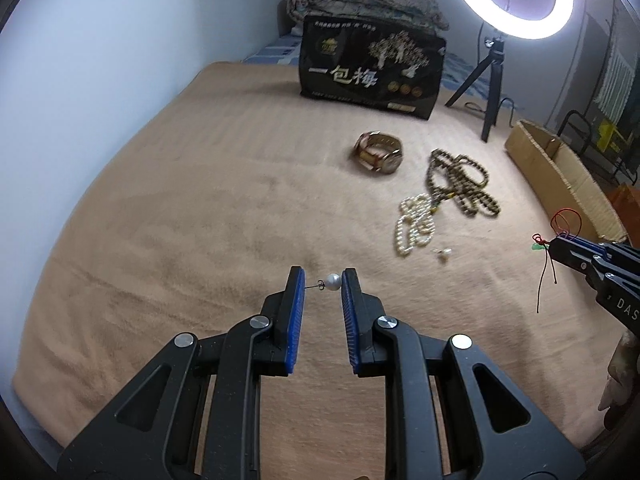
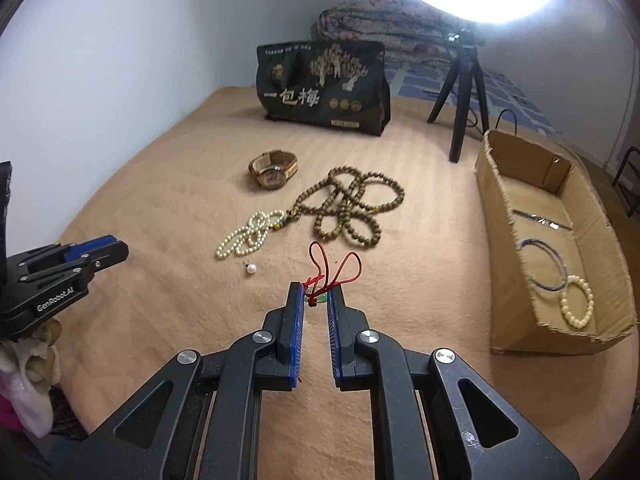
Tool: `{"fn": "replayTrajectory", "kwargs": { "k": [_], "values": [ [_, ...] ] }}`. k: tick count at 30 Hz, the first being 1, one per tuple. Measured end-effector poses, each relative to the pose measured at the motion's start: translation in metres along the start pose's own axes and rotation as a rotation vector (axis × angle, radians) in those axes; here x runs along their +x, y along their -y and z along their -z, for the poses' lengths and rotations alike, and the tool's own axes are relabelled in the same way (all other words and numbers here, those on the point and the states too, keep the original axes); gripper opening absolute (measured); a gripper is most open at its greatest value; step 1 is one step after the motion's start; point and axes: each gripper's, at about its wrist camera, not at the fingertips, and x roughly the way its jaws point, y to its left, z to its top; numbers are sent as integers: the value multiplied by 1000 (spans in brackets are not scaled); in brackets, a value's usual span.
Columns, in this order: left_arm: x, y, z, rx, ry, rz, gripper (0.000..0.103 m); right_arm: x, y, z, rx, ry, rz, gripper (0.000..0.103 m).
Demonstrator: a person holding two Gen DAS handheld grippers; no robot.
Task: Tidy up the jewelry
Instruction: 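Close the left tool on the pearl earring while the right grasps the pendant string, then carry the earring and pendant over the box and open both tools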
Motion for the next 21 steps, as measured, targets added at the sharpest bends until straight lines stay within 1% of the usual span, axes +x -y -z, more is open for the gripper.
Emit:
{"fn": "replayTrajectory", "kwargs": {
  "k": [11, 21],
  "values": [
    [-19, 41, -22, 46, 52, 80, 18, -38, 24, -17, 2, 49, 20, 10],
    [-21, 98, -53, 101, 99, 167, 18, -63, 74, -30, 40, 84, 84, 10]
  ]
}}
